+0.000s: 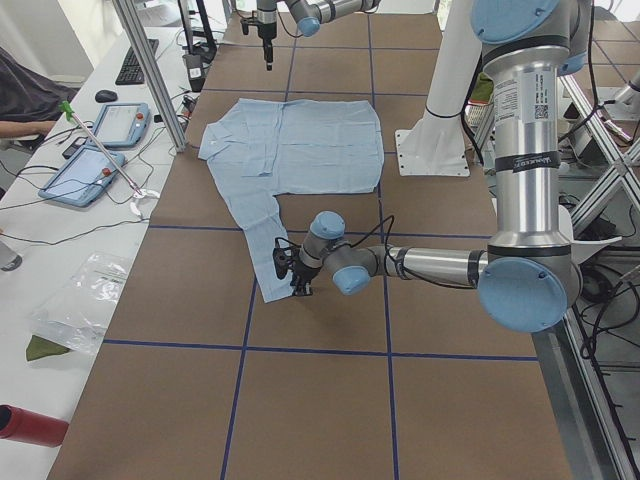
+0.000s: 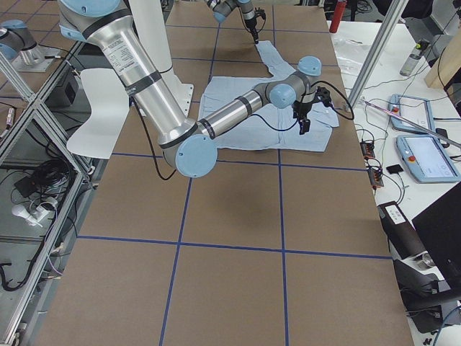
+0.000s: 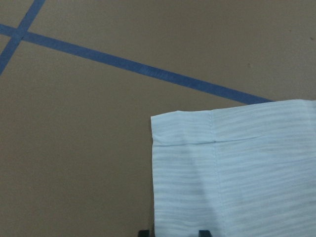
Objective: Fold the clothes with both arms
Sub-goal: 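Grasp the other sleeve cuff with the left gripper while the right gripper withdraws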
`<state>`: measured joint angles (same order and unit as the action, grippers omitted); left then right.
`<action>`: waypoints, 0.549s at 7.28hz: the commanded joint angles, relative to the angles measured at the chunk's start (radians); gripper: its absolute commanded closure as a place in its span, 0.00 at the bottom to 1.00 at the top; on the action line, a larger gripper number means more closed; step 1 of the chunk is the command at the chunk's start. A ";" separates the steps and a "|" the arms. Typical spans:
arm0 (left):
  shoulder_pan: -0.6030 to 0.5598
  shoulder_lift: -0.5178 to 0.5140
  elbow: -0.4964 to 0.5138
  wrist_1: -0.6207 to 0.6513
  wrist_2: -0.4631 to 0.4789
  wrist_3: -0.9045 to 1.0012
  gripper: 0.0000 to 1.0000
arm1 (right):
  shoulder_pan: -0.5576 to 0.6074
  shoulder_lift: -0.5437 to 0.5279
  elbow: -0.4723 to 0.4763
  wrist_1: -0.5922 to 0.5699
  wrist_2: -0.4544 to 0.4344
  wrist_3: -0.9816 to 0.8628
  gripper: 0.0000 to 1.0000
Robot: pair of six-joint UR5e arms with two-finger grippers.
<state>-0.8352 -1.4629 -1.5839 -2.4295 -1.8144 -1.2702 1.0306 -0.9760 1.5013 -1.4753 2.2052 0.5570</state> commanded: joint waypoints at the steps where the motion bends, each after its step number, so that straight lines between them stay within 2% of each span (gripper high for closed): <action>1: 0.002 -0.001 -0.001 0.001 0.001 0.000 0.73 | 0.000 -0.009 0.002 0.001 0.002 -0.005 0.00; 2: 0.002 -0.001 -0.007 0.001 0.001 0.000 0.82 | 0.000 -0.009 0.004 0.001 0.002 -0.005 0.00; 3: 0.002 -0.001 -0.011 0.001 0.000 0.000 0.97 | 0.000 -0.009 0.004 0.001 0.005 -0.006 0.00; 4: 0.001 0.001 -0.031 0.003 -0.002 0.000 1.00 | 0.000 -0.009 0.004 0.001 0.005 -0.006 0.00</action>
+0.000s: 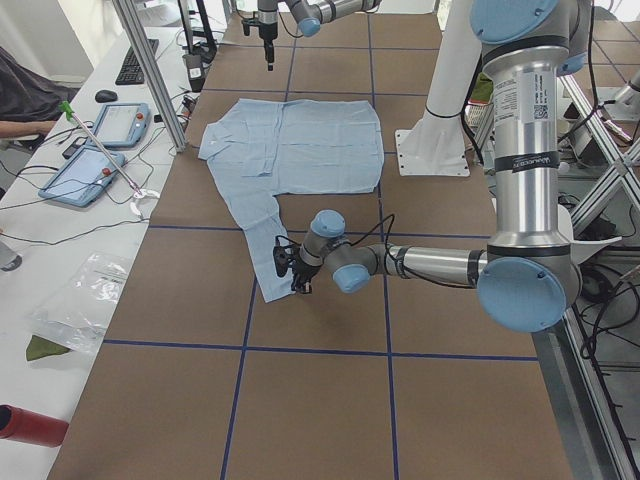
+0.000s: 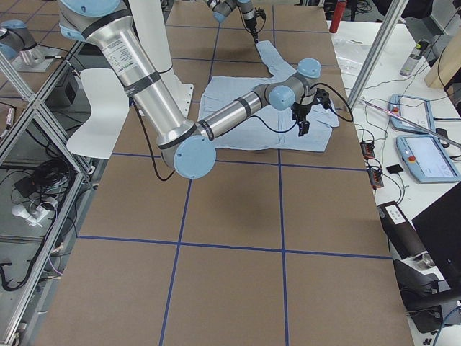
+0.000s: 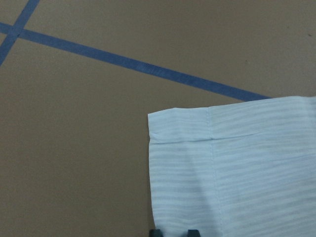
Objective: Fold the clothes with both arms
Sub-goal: 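Lift the cuff with the left gripper and carry it over the shirt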
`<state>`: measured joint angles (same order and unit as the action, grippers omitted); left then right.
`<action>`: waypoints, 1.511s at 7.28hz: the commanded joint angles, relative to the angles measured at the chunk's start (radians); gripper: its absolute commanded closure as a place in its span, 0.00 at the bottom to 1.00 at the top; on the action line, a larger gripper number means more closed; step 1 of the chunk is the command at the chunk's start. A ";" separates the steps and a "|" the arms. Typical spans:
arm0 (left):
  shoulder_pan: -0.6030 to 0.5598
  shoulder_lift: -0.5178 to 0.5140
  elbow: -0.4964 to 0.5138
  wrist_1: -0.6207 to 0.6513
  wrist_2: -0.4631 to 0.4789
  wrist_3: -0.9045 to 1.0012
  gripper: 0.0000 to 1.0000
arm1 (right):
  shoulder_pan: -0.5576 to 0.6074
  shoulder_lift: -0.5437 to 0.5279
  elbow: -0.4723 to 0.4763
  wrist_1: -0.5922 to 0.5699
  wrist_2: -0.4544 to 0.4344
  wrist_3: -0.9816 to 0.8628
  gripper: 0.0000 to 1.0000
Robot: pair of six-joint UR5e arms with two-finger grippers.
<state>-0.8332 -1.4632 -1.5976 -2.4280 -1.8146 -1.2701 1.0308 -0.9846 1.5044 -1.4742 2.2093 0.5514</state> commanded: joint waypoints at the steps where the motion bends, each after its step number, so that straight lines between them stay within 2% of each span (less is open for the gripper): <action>1: -0.001 0.001 -0.042 0.016 -0.006 0.000 1.00 | 0.002 -0.002 0.000 0.000 0.003 -0.001 0.00; 2: -0.001 -0.002 -0.104 0.076 -0.008 0.002 1.00 | 0.005 -0.005 0.000 0.000 0.004 -0.001 0.00; 4: -0.003 -0.015 -0.310 0.322 -0.009 0.006 1.00 | 0.006 -0.037 0.025 0.000 0.004 -0.002 0.00; 5: -0.009 -0.070 -0.361 0.425 -0.009 0.005 1.00 | 0.009 -0.055 0.049 -0.001 0.004 -0.002 0.00; 8: -0.052 -0.280 -0.357 0.608 -0.003 -0.002 1.00 | 0.011 -0.103 0.083 -0.003 0.004 -0.004 0.00; 10: -0.066 -0.504 -0.360 0.874 -0.002 -0.002 1.00 | 0.020 -0.158 0.124 -0.002 0.003 -0.024 0.00; 11: -0.064 -0.579 -0.354 0.952 -0.005 -0.002 1.00 | 0.043 -0.190 0.138 -0.005 0.004 -0.069 0.00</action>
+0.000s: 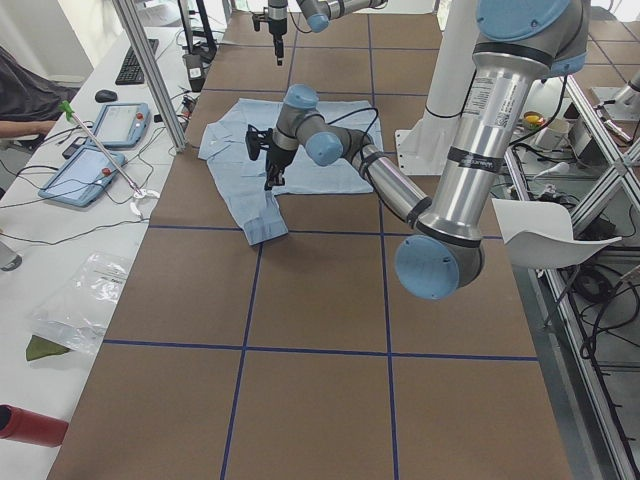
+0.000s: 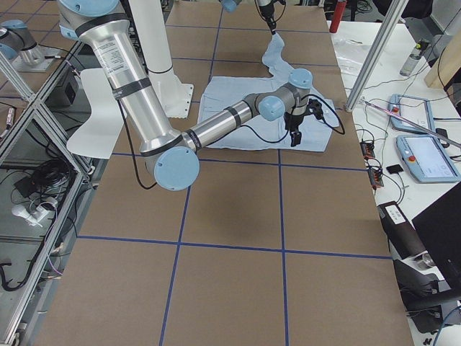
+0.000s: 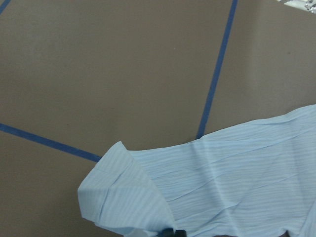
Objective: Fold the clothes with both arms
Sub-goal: 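Lift the cuff with the left gripper and carry it over the shirt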
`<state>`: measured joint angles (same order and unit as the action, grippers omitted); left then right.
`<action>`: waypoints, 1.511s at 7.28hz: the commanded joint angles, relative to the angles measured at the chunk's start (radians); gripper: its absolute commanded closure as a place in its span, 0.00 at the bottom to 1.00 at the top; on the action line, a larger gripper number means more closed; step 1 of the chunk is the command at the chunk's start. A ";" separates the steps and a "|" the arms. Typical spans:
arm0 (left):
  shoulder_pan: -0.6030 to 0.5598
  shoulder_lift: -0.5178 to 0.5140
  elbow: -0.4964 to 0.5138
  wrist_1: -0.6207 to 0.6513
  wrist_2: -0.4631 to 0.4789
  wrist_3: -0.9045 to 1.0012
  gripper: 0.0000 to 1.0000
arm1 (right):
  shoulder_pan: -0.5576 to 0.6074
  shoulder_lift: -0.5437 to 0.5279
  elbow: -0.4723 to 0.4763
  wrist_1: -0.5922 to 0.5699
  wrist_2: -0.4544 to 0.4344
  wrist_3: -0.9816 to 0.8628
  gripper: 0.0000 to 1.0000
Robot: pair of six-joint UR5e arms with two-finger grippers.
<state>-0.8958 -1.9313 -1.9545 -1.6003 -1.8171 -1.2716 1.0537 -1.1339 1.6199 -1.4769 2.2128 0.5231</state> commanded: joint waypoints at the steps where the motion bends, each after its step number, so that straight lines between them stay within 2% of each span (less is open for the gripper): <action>1: 0.000 -0.153 0.008 0.126 -0.008 -0.041 1.00 | 0.047 -0.073 0.023 -0.003 0.005 -0.098 0.00; 4: 0.003 -0.404 0.127 0.097 -0.117 -0.225 1.00 | 0.086 -0.104 0.021 -0.006 0.024 -0.166 0.00; 5: 0.005 -0.443 0.161 0.026 -0.161 -0.300 1.00 | 0.086 -0.104 0.021 -0.006 0.025 -0.166 0.00; 6: 0.006 -0.466 0.187 -0.052 -0.213 -0.363 1.00 | 0.088 -0.104 0.021 -0.006 0.025 -0.166 0.00; 7: 0.006 -0.489 0.195 -0.079 -0.246 -0.399 1.00 | 0.089 -0.104 0.021 -0.006 0.025 -0.166 0.00; 9: 0.018 -0.511 0.210 -0.114 -0.251 -0.460 1.00 | 0.089 -0.104 0.020 -0.008 0.025 -0.166 0.00; 11: 0.075 -0.512 0.290 -0.241 -0.246 -0.541 1.00 | 0.089 -0.103 0.020 -0.006 0.025 -0.166 0.00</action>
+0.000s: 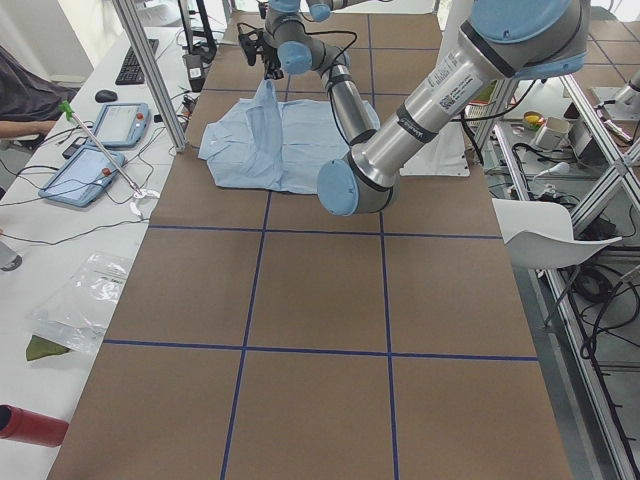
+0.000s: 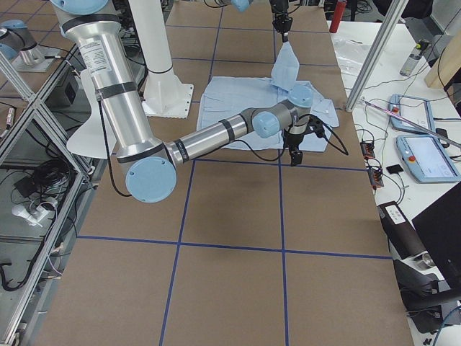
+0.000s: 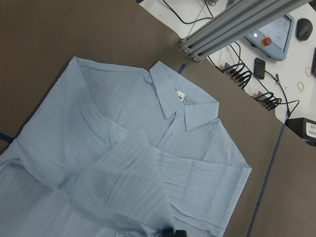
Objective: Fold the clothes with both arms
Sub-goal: 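Lift the cuff with the left gripper and carry it over the shirt, then lay the sleeve across the chest with the left gripper and release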
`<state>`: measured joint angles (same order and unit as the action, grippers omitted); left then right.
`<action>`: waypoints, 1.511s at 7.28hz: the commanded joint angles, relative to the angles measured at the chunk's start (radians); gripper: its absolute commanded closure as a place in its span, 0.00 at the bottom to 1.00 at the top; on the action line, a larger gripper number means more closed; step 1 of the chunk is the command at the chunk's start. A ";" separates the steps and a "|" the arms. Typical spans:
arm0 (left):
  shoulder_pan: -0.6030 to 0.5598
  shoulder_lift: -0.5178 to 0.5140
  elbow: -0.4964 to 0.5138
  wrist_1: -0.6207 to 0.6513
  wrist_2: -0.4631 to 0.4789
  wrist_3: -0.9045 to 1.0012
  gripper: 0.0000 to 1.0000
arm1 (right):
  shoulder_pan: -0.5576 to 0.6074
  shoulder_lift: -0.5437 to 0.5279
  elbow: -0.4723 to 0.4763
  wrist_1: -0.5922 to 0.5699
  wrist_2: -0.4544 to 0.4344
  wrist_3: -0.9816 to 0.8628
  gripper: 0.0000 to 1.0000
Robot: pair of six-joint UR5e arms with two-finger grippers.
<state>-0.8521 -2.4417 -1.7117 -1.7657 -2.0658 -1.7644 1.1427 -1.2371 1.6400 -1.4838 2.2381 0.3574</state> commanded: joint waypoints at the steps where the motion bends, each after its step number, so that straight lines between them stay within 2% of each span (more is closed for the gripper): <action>1: 0.054 -0.008 0.113 -0.145 0.006 -0.081 1.00 | 0.000 0.001 0.000 0.000 0.000 0.000 0.00; 2: 0.079 -0.011 0.147 -0.217 0.007 -0.119 1.00 | 0.000 0.001 0.000 -0.001 0.000 0.000 0.00; 3: 0.132 -0.029 0.187 -0.245 0.047 -0.133 1.00 | 0.000 0.001 0.000 0.000 0.006 0.000 0.00; 4: 0.212 -0.068 0.252 -0.267 0.144 -0.136 1.00 | 0.003 0.001 0.000 0.000 0.024 0.000 0.00; 5: 0.260 -0.115 0.344 -0.302 0.179 -0.138 1.00 | 0.002 0.001 0.000 0.000 0.025 0.002 0.00; 6: 0.337 -0.188 0.457 -0.322 0.256 -0.133 1.00 | 0.002 0.002 0.000 0.000 0.025 0.002 0.00; 7: 0.394 -0.227 0.560 -0.396 0.324 -0.095 0.16 | 0.002 0.008 0.001 -0.001 0.025 0.003 0.00; 8: 0.406 -0.215 0.560 -0.434 0.378 -0.005 0.00 | 0.002 0.013 0.001 -0.001 0.025 0.005 0.00; 10: 0.404 -0.141 0.516 -0.510 0.386 0.049 0.00 | 0.002 0.013 0.003 0.003 0.047 0.011 0.00; 11: 0.401 -0.091 0.454 -0.506 0.388 0.052 0.00 | 0.002 0.011 0.003 0.005 0.072 0.015 0.00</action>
<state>-0.4496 -2.5888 -1.2004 -2.2555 -1.6834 -1.7329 1.1444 -1.2249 1.6423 -1.4815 2.2842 0.3674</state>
